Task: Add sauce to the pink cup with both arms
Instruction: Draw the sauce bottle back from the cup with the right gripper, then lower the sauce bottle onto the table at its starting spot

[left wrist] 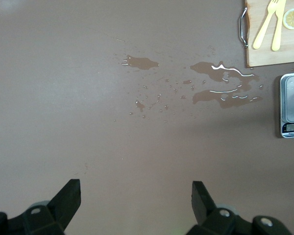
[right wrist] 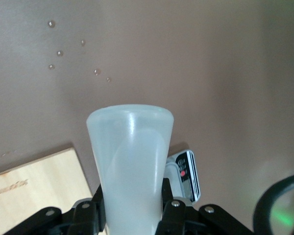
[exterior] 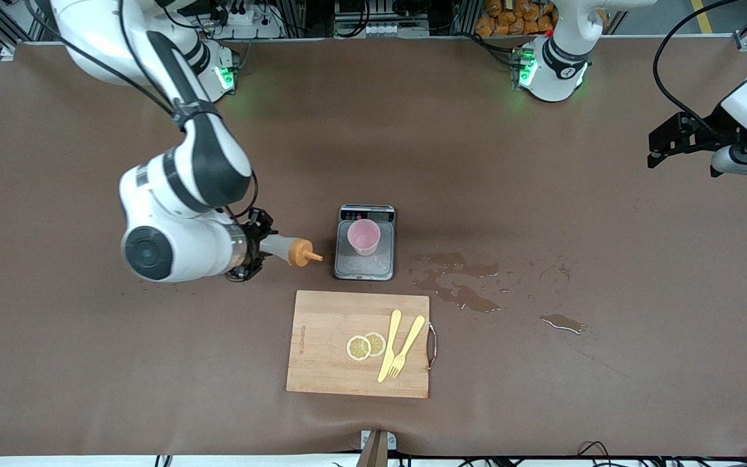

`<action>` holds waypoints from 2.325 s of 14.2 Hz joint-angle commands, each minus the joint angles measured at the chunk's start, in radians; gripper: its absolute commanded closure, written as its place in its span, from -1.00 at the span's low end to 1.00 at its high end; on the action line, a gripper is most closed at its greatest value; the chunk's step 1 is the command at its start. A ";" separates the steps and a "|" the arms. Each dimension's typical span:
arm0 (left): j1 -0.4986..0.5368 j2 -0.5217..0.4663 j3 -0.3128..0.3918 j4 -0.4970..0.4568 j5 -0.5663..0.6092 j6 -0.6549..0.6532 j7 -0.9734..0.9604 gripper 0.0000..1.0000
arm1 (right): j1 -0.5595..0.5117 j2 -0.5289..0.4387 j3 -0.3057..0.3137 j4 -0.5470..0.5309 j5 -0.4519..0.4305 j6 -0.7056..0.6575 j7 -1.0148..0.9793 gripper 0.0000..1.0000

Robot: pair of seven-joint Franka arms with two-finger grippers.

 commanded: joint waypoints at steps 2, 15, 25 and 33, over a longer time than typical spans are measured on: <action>0.007 -0.013 -0.005 0.000 -0.014 -0.002 -0.011 -1.00 | -0.134 -0.052 0.015 -0.016 0.130 -0.031 -0.163 0.11; -0.001 -0.006 -0.007 0.002 0.000 0.000 -0.007 -1.00 | -0.584 0.000 0.013 -0.041 0.345 -0.287 -0.858 0.05; -0.002 -0.008 -0.015 0.002 0.000 0.000 -0.007 -1.00 | -0.816 0.184 0.010 -0.105 0.411 -0.352 -1.353 0.05; -0.001 -0.006 -0.021 0.002 -0.003 -0.002 -0.010 -1.00 | -0.899 0.299 0.009 -0.174 0.401 -0.349 -1.550 0.05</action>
